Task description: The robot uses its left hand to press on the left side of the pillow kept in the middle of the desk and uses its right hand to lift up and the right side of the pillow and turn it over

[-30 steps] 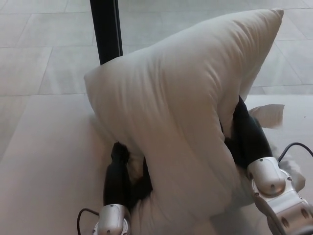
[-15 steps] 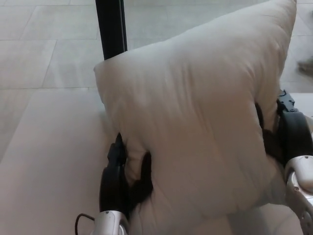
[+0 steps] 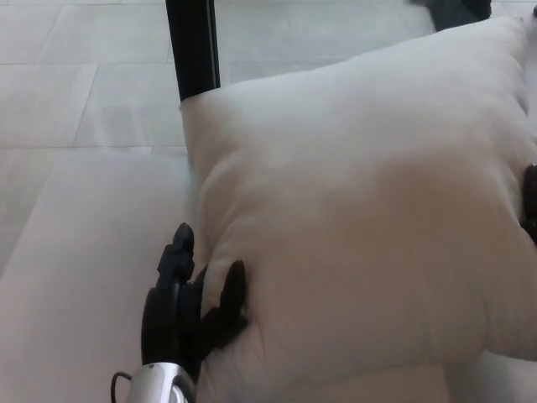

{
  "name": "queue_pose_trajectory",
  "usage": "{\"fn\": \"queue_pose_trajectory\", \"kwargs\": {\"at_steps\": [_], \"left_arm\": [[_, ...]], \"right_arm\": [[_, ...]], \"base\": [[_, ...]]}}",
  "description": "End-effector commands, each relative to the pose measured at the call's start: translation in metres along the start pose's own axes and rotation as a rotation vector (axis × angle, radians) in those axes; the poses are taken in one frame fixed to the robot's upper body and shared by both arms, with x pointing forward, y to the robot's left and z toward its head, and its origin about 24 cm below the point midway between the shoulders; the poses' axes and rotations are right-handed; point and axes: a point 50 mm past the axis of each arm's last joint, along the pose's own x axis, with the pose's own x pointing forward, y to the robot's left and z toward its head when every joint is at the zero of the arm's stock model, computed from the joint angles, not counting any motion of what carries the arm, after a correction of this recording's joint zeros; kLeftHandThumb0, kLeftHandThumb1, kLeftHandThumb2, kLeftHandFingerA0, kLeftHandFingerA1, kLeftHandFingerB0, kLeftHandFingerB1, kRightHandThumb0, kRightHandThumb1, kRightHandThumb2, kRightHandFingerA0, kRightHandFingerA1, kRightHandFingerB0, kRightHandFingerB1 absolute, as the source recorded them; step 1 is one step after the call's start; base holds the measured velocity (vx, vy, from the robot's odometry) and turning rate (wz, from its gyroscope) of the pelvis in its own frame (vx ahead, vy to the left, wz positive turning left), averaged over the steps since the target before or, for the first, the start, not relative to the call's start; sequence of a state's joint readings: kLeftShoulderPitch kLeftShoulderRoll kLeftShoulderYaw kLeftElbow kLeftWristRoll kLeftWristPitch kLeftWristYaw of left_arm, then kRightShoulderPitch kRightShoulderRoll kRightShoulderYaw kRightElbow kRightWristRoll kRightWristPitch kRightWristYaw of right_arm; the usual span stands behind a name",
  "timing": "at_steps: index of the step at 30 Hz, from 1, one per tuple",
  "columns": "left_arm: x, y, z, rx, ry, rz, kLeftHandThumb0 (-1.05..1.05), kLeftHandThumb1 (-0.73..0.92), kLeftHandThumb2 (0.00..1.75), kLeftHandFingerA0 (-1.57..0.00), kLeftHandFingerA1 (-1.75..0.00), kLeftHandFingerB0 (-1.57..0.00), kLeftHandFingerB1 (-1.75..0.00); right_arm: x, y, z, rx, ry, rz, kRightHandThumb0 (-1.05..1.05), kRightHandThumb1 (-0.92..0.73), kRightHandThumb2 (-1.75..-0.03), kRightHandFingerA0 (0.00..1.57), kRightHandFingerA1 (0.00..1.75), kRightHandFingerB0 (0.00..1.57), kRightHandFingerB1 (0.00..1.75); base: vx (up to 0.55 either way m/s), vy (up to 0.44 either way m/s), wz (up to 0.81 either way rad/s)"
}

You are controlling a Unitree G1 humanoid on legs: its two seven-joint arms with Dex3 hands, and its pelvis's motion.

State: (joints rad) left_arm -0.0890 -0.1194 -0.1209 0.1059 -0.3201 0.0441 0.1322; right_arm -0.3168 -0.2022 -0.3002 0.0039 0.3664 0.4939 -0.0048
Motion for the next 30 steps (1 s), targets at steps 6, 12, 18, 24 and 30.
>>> {"fn": "queue_pose_trajectory", "kwargs": {"at_steps": [6, 12, 18, 24, 30], "left_arm": [[-0.063, 0.153, 0.039, -0.136, 0.254, 0.038, -0.58, 0.50, 0.93, 0.00, -0.49, 0.00, -0.31], [-0.098, 0.224, 0.080, -0.203, 0.099, 0.262, -0.66, 0.45, 0.82, -0.18, -0.58, -0.25, -0.50], [-0.122, 0.253, 0.104, -0.231, 0.016, 0.362, -0.64, 0.59, 0.57, -0.23, -0.48, -0.21, -0.33], [-0.151, 0.285, 0.119, -0.384, -0.144, 0.461, -0.63, 0.60, 0.57, -0.38, -0.64, -0.28, -0.43], [-0.194, 0.312, 0.072, -0.389, -0.033, 0.668, -0.62, 0.58, 0.57, -0.31, -0.80, -0.23, -0.58]], "right_arm": [[-0.063, -0.165, 0.048, 0.162, 0.026, -0.104, -0.75, -0.68, -0.61, 0.31, 0.64, 0.29, 0.32], [-0.120, -0.236, 0.071, 0.098, -0.103, -0.349, -0.84, -0.61, -0.59, 0.59, 0.75, 0.56, 0.46], [-0.162, -0.275, 0.072, 0.170, -0.188, -0.562, -0.92, -0.67, -0.61, 0.53, 0.84, 0.48, 0.57], [-0.208, -0.307, 0.035, 0.350, -0.306, -0.859, -1.05, -0.77, -0.65, 0.50, 1.15, 0.30, 0.83], [-0.240, -0.316, -0.020, 0.419, -0.188, -1.097, -1.02, -0.76, -0.71, 0.54, 1.63, 0.13, 1.02]], "base": [[0.00, 0.000, 0.00], [0.00, 0.000, 0.00], [0.00, 0.000, 0.00], [0.00, 0.000, 0.00], [0.00, 0.000, 0.00]]}}
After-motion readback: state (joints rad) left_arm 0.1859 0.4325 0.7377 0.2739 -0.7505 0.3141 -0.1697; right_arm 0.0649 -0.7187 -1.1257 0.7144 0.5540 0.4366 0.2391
